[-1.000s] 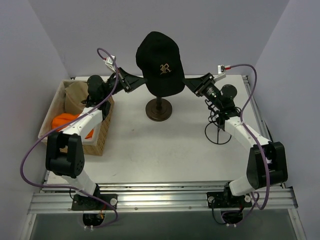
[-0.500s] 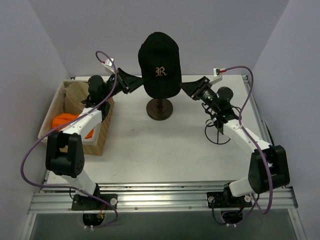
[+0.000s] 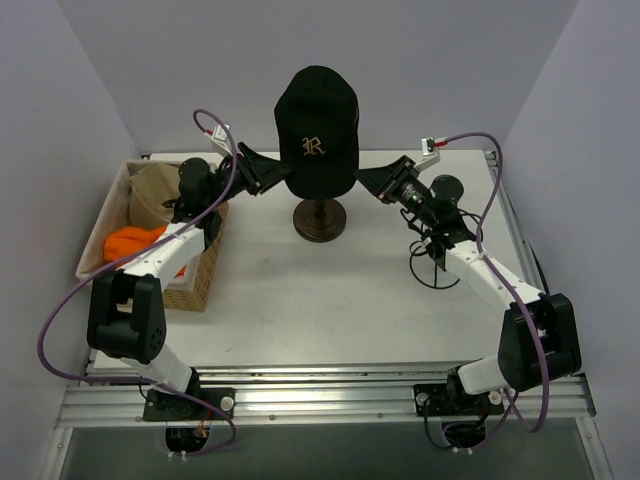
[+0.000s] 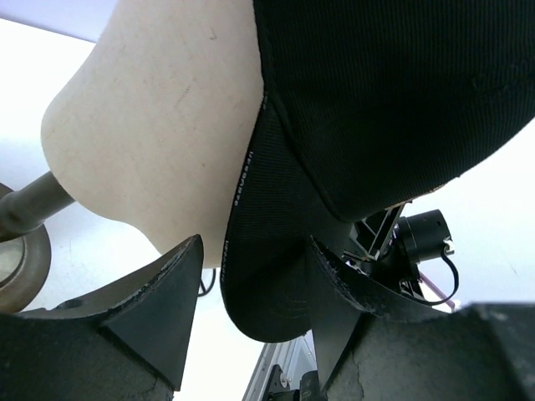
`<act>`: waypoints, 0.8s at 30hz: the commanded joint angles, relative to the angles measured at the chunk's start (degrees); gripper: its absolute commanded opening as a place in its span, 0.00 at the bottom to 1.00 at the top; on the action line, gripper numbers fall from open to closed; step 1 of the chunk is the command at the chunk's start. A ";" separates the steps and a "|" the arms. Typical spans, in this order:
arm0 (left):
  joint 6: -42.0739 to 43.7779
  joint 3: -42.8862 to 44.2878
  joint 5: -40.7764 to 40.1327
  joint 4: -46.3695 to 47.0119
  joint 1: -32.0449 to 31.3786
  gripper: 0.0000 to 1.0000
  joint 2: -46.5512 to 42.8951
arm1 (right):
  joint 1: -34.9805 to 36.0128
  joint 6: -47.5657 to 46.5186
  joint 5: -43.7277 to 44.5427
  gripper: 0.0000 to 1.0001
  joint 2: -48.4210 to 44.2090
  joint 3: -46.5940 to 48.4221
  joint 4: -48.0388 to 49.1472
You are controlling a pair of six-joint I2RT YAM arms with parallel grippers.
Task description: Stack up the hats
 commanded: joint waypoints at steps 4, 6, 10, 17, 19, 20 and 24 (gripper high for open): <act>-1.19 0.66 1.93 6.71 -0.65 0.56 -1.65 | 0.65 -0.84 -0.17 0.00 -2.11 0.09 2.80; -1.28 1.45 2.20 6.53 -0.65 0.49 -1.82 | 0.65 -0.75 0.09 0.00 -2.11 0.18 3.06; -0.76 4.08 2.20 3.90 -0.65 0.25 -2.00 | 0.74 -0.92 0.62 0.00 -2.46 0.27 2.80; 1.53 8.92 1.15 -3.22 -0.74 0.02 -1.47 | 1.00 -1.80 1.76 0.00 -3.17 -0.52 2.09; 1.53 9.10 1.06 -3.75 -0.74 0.02 -1.21 | 1.09 -1.89 1.76 0.00 -3.08 -0.44 2.18; 1.53 9.10 0.97 -3.75 -0.74 0.02 -1.12 | 1.18 -2.07 1.94 0.00 -2.99 -0.26 1.75; 1.79 7.44 0.53 -4.11 -0.74 0.02 -0.60 | 1.35 -2.15 2.29 0.00 -2.73 -0.70 2.00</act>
